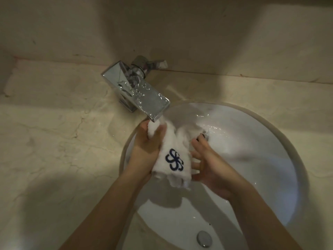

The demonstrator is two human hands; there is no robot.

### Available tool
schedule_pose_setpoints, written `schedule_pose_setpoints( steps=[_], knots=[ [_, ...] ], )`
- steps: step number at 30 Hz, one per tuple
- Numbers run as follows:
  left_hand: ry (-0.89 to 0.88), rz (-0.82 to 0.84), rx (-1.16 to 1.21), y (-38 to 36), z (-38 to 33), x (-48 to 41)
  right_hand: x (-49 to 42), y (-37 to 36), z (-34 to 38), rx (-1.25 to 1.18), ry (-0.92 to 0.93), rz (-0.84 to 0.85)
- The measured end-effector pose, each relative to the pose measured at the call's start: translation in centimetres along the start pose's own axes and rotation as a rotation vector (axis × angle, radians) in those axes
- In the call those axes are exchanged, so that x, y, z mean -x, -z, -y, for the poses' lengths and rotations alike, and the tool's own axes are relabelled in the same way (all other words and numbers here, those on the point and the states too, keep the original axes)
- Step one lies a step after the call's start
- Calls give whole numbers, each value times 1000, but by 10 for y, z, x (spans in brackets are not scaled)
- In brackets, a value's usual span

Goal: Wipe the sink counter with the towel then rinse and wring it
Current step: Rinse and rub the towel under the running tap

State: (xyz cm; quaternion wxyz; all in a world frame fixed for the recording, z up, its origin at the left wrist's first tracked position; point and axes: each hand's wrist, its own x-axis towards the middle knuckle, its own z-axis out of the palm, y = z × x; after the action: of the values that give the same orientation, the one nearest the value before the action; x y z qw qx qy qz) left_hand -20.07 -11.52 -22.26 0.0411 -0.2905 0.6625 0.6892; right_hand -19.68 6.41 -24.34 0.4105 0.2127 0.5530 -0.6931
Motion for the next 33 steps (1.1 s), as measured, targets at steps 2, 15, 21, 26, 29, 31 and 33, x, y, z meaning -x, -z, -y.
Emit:
schedule_pose_setpoints(
  steps=[2,15,21,26,29,31,33],
  knots=[
    [41,24,14,1,4,-1,2,-9,0,-181,101,4],
    [-27,-123,-209,-13,11,-3,-20,-55,1,120,565,-561],
    [-167,-89,-102,-8,17,-13,-28,-59,13,587,666,-600],
    [-118,-95,-176,-5,21,-5,-54,-61,38,884,574,-577],
    [-80,-60,-274,-7,19,-5,-57,-54,34,860,539,-523],
    [-61,-34,-306,-10,15,-8,-44,-47,23,777,625,-470],
    [-75,-7,-302,-10,13,-14,-21,-41,8,727,748,-402]
  ],
)
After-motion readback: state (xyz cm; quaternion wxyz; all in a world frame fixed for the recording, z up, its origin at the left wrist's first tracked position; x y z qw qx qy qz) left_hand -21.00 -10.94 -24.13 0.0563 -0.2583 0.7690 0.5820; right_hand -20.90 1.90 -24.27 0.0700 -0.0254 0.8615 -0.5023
